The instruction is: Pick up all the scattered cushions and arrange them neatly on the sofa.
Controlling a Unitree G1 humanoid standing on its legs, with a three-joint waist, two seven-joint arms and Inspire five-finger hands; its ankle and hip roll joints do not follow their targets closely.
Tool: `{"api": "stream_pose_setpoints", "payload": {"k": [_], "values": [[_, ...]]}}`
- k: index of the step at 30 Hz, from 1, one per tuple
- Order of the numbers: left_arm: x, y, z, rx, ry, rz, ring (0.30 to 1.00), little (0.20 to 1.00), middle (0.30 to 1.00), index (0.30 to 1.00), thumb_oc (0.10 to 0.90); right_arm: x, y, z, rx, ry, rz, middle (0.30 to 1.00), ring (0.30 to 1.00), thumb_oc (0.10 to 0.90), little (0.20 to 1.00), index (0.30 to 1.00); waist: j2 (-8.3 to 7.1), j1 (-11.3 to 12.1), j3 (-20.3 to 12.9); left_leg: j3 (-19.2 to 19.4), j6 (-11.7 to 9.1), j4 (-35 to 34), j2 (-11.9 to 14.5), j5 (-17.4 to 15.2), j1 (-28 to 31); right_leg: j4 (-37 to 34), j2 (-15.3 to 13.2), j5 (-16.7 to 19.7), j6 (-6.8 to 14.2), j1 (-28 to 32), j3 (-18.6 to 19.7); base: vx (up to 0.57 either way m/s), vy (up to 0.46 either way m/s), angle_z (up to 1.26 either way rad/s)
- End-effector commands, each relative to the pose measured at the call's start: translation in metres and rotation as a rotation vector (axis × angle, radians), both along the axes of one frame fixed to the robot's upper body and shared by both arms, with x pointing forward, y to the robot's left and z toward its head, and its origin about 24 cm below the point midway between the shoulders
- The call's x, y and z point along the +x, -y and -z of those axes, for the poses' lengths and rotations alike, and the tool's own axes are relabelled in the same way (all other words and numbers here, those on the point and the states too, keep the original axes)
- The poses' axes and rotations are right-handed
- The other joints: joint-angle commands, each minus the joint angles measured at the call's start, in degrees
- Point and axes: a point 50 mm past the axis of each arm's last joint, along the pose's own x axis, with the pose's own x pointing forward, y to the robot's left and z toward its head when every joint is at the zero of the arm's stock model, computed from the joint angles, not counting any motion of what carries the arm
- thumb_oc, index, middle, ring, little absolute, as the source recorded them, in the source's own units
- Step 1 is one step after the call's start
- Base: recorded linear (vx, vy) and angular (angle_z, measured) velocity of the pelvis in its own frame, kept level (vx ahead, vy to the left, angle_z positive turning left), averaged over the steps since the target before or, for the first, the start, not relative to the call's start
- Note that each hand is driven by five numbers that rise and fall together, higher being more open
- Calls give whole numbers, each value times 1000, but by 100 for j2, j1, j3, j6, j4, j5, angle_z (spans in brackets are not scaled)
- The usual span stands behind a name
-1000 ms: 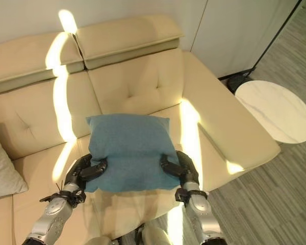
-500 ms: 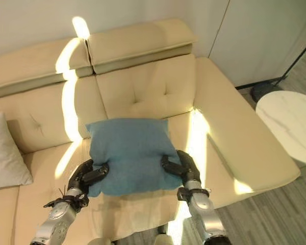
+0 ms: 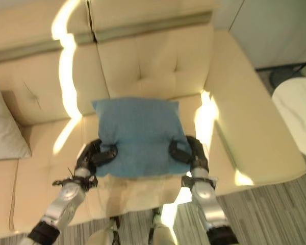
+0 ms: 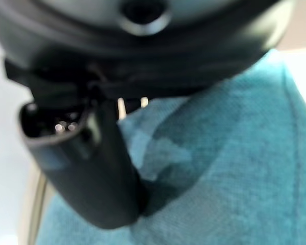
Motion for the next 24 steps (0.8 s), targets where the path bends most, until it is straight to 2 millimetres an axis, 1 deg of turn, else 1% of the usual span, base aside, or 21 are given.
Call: {"api": "stream_pose_setpoints", "payload": {"k": [1, 4, 5, 6, 7, 8, 9, 10, 11, 12, 13, 15, 16, 17, 18, 19, 20, 21, 22, 23, 24], "values": [[20, 28, -121, -50, 620, 79, 300, 300, 300, 300, 400, 14, -52, -107, 17, 586, -175, 300, 300, 400, 300, 300, -391, 43, -421, -63, -126, 7, -39, -742, 116, 22, -145, -936, 560, 10, 343, -153, 39, 5], [29, 34, -162, -9, 776, 62, 300, 300, 300, 300, 400, 24, -63, -147, -47, 738, -165, 300, 300, 400, 300, 300, -412, 110, -502, -113, -171, 7, -120, -632, -389, 22, -172, -821, 597, -493, 338, -118, 30, -1], [29, 34, -162, -9, 777, 62, 300, 300, 300, 300, 400, 24, -63, -147, -47, 738, -165, 300, 300, 400, 300, 300, -411, 110, -505, -113, -171, 7, -120, -632, -392, 22, -172, -820, 597, -496, 337, -65, 27, -2], [32, 36, -187, 28, 878, 47, 300, 300, 300, 300, 400, 26, -67, -171, -97, 832, -151, 300, 300, 400, 300, 300, -428, 126, -577, -131, -201, 7, -160, -569, -601, 22, -186, -788, 603, -703, 330, -11, 31, 4], [27, 41, -213, 43, 1000, 33, 300, 300, 300, 300, 400, 22, -70, -198, -131, 951, -127, 300, 300, 400, 300, 300, -435, 146, -632, -165, -241, 7, -171, -519, -746, 22, -214, -775, 603, -852, 308, -11, 31, 7], [27, 41, -214, 43, 1001, 32, 300, 300, 300, 300, 400, 22, -70, -198, -131, 953, -126, 300, 300, 400, 300, 300, -434, 144, -632, -167, -241, 7, -172, -517, -754, 22, -215, -774, 603, -860, 306, 24, 18, 6], [24, 41, -221, 48, 1044, 18, 300, 300, 300, 300, 400, 19, -71, -206, -146, 999, -116, 300, 300, 400, 300, 300, -435, 149, -652, -186, -249, 7, -187, -508, -784, 22, -215, -778, 599, -894, 297, 0, 0, 0], [24, 41, -221, 48, 1044, 18, 300, 300, 300, 300, 400, 19, -71, -206, -146, 999, -116, 300, 300, 400, 300, 300, -435, 148, -653, -187, -249, 7, -187, -507, -786, 22, -215, -778, 599, -895, 297, 67, 26, 4], [8, 42, -244, 46, 1200, -37, 300, 300, 300, 300, 400, 0, -75, -231, -182, 1179, -71, 300, 300, 400, 300, 300, -453, 161, -710, -216, -270, 7, -216, -502, -842, 22, -240, -766, 609, -962, 302, 40, 22, 6], [8, 42, -244, 47, 1202, -38, 300, 300, 300, 300, 400, 0, -75, -231, -183, 1180, -70, 300, 300, 400, 300, 300, -456, 158, -709, -216, -265, 7, -222, -463, -869, 22, -245, -732, 606, -989, 302, 58, 22, 6], [4, 41, -250, 54, 1245, -73, 300, 300, 300, 300, 400, -5, -76, -238, -205, 1236, -47, 300, 300, 400, 300, 300, -467, 169, -731, -223, -269, 7, -226, -460, -897, 22, -252, -728, 608, -1015, 300, 0, 0, 0], [-3, 37, -259, 114, 1336, -196, 300, 300, 300, 300, 400, -18, -76, -251, -326, 1373, 66, 300, 300, 400, 300, 300, -487, 194, -769, -245, -288, 7, -230, -454, -999, 22, -280, -714, 620, -1120, 286, 66, -5, 4], [-2, 36, -259, 126, 1339, -243, 300, 300, 300, 300, 400, -18, -75, -254, -384, 1399, 122, 300, 300, 400, 300, 300, -499, 195, -768, -242, -299, 7, -231, -433, -1069, 22, -293, -700, 624, -1187, 283, 57, -4, 5], [3, 38, -258, 130, 1320, -243, 300, 300, 300, 300, 400, -14, -75, -255, -394, 1386, 134, 300, 300, 400, 300, 300, -496, 195, -771, -237, -306, 7, -230, -421, -1106, 22, -297, -688, 627, -1221, 281, 48, -9, 2], [22, 43, -256, 134, 1229, -236, 300, 300, 300, 300, 400, 5, -79, -259, -437, 1322, 149, 300, 300, 400, 300, 300, -497, 214, -738, -227, -329, 7, -216, -430, -1171, 22, -307, -693, 646, -1278, 281, 17, -10, 5], [29, 44, -259, 122, 1205, -231, 300, 300, 300, 300, 400, 13, -82, -265, -444, 1302, 150, 300, 300, 400, 300, 300, -497, 220, -700, -232, -332, 7, -214, -412, -1219, 22, -307, -682, 647, -1311, 282, -4, -14, 8], [41, 47, -260, 118, 1155, -227, 300, 300, 300, 300, 400, 25, -85, -269, -473, 1259, 160, 300, 300, 400, 300, 300, -502, 232, -664, -238, -331, 7, -216, -396, -1264, 22, -309, -667, 655, -1353, 275, -27, -10, 7], [58, 48, -269, 101, 1089, -217, 300, 300, 300, 300, 400, 42, -93, -277, -511, 1201, 157, 300, 300, 400, 300, 300, -504, 243, -583, -253, -339, 7, -211, -353, -1351, 22, -311, -611, 679, -1463, 281, -13, -8, 4], [74, 45, -280, 182, 1034, -218, 300, 300, 300, 300, 400, 57, -95, -286, -567, 1133, 163, 300, 300, 400, 300, 300, -508, 251, -530, -277, -336, 7, -210, -312, -1454, 22, -298, -557, 703, -1564, 279, 0, 0, 0], [82, 42, -290, 235, 1015, -227, 300, 300, 300, 300, 400, 63, -98, -291, -578, 1104, 160, 300, 300, 400, 300, 300, -486, 249, -472, -290, -336, 7, -206, -284, -1525, 22, -304, -524, 713, -1647, 287, 0, 0, 0], [85, 40, -297, 260, 1010, -236, 300, 300, 300, 300, 400, 65, -100, -296, -588, 1090, 161, 300, 300, 400, 300, 300, -470, 246, -439, -314, -335, 7, -204, -268, -1579, 22, -304, -516, 711, -1700, 291, 0, 0, 0]]}}
